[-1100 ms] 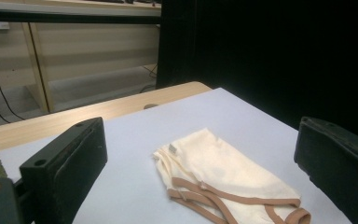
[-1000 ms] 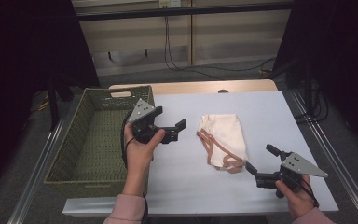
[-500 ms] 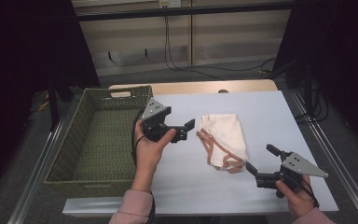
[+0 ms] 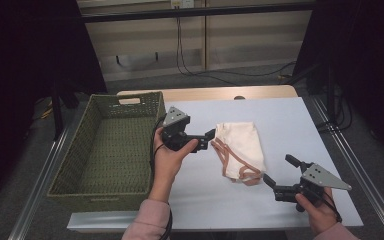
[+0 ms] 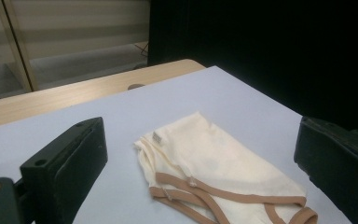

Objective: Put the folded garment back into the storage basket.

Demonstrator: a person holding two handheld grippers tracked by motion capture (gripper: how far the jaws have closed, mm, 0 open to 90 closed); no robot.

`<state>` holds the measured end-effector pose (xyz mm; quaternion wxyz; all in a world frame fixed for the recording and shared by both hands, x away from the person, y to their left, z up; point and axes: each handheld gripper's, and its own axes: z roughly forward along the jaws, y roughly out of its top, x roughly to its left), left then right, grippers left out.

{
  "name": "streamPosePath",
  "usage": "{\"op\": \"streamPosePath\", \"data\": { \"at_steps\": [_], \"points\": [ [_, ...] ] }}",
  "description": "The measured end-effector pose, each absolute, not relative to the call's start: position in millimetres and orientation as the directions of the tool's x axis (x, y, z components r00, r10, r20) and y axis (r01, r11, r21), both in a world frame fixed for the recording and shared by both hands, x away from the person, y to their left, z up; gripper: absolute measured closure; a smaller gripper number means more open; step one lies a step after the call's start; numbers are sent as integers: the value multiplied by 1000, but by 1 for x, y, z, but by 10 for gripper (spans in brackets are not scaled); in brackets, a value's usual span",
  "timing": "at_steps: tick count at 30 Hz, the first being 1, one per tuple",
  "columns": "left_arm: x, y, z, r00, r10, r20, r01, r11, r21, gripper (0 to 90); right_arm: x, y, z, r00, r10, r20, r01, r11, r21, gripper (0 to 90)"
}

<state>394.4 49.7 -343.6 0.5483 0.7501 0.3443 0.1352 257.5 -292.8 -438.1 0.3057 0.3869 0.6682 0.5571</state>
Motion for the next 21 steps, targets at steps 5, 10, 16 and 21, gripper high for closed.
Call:
{"op": "streamPosePath", "data": {
  "at_steps": [5, 10, 16, 21],
  "points": [
    [396, 46, -348, 730, 661, -171, 372, -176, 911, 28, 258, -293, -438, -514, 858, 22, 176, 80, 981, 10],
    [400, 42, -354, 730, 661, -170, 382, -189, 905, 29, 258, -293, -438, -515, 857, 18, 172, 83, 982, 10],
    [403, 35, -359, 728, 660, -186, 403, -192, 895, 31, 258, -293, -438, -514, 857, 21, 176, 81, 981, 10],
    [406, 32, -362, 729, 660, -179, 405, -206, 891, 31, 258, -293, -438, -517, 856, 17, 170, 84, 982, 10]
  ]
}}
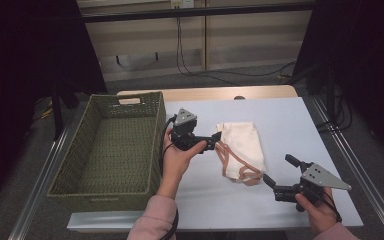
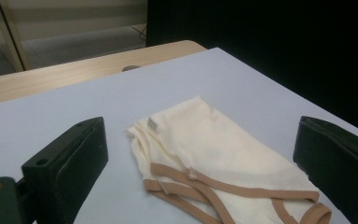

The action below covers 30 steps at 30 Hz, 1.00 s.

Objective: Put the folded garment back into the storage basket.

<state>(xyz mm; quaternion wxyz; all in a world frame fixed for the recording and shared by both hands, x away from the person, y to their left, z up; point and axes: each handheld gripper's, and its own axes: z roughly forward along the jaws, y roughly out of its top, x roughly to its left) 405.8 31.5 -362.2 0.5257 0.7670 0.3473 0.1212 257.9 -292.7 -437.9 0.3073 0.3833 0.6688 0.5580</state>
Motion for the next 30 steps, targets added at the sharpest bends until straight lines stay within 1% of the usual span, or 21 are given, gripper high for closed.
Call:
{"op": "streamPosePath", "data": {
  "at_steps": [4, 7, 17, 22, 30],
  "points": [
    [409, 30, -366, 724, 665, -183, 416, -210, 885, 31, 258, -293, -438, -517, 856, 17, 171, 83, 982, 10],
    [411, 27, -369, 711, 674, -202, 434, -193, 880, 35, 258, -293, -438, -518, 855, 18, 171, 83, 982, 10],
    [416, 22, -378, 696, 690, -199, 456, -211, 865, 35, 258, -293, -438, -516, 856, 12, 171, 89, 981, 10],
    [417, 20, -381, 705, 684, -190, 451, -224, 864, 35, 258, -293, -438, -518, 855, 15, 171, 86, 982, 10],
    [422, 18, -388, 691, 695, -200, 471, -222, 853, 36, 258, -293, -438, -517, 856, 15, 172, 86, 981, 10]
  ]
}}
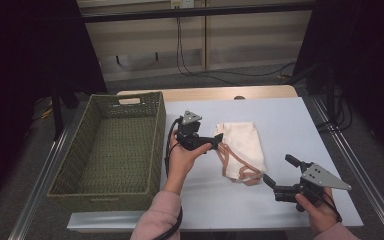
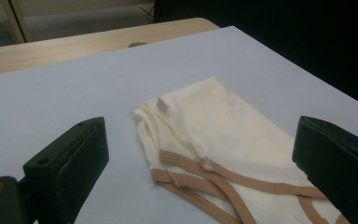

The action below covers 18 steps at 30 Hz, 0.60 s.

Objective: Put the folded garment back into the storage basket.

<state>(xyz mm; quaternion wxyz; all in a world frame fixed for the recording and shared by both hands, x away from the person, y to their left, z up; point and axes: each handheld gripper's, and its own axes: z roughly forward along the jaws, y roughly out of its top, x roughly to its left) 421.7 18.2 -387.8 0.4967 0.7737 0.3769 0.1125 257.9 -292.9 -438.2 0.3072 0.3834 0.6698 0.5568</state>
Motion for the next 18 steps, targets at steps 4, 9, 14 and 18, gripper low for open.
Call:
{"op": "streamPosePath", "data": {
  "at_steps": [4, 9, 14, 18],
  "points": [
    [424, 18, -392, 685, 700, -202, 483, -229, 845, 36, 258, -293, -438, -518, 855, 11, 172, 92, 981, 10],
    [427, 17, -400, 674, 710, -206, 499, -232, 835, 39, 258, -293, -438, -520, 854, 13, 171, 89, 981, 10],
    [430, 14, -404, 673, 710, -208, 507, -238, 829, 44, 258, -293, -438, -519, 854, 9, 170, 93, 981, 11],
    [434, 12, -405, 673, 711, -205, 504, -237, 831, 44, 258, -293, -438, -521, 854, 2, 168, 100, 981, 11]
  ]
}}
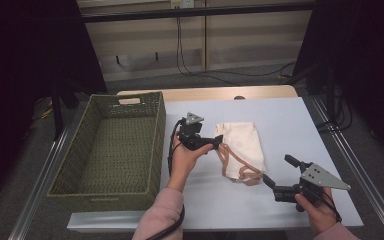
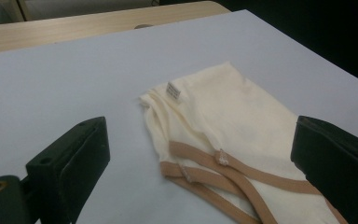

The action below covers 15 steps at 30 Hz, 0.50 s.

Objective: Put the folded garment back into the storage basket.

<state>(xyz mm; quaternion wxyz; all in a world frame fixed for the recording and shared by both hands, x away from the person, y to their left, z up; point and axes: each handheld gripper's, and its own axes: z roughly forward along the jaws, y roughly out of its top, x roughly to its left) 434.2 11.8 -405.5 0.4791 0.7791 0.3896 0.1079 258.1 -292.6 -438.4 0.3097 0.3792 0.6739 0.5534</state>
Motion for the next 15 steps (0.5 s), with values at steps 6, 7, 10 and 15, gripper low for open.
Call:
{"op": "streamPosePath", "data": {
  "at_steps": [6, 7, 10, 15],
  "points": [
    [442, 6, -407, 674, 710, -204, 509, -247, 824, 44, 258, -293, -439, -522, 853, 11, 171, 92, 981, 11],
    [443, 6, -407, 675, 710, -199, 509, -253, 823, 44, 258, -293, -439, -523, 852, 11, 171, 93, 981, 11],
    [445, 3, -409, 676, 706, -212, 516, -247, 820, 44, 258, -293, -439, -521, 853, 11, 174, 94, 980, 11],
    [450, 1, -414, 669, 710, -217, 523, -243, 817, 44, 258, -294, -439, -523, 853, 11, 173, 94, 980, 11]
  ]
}}
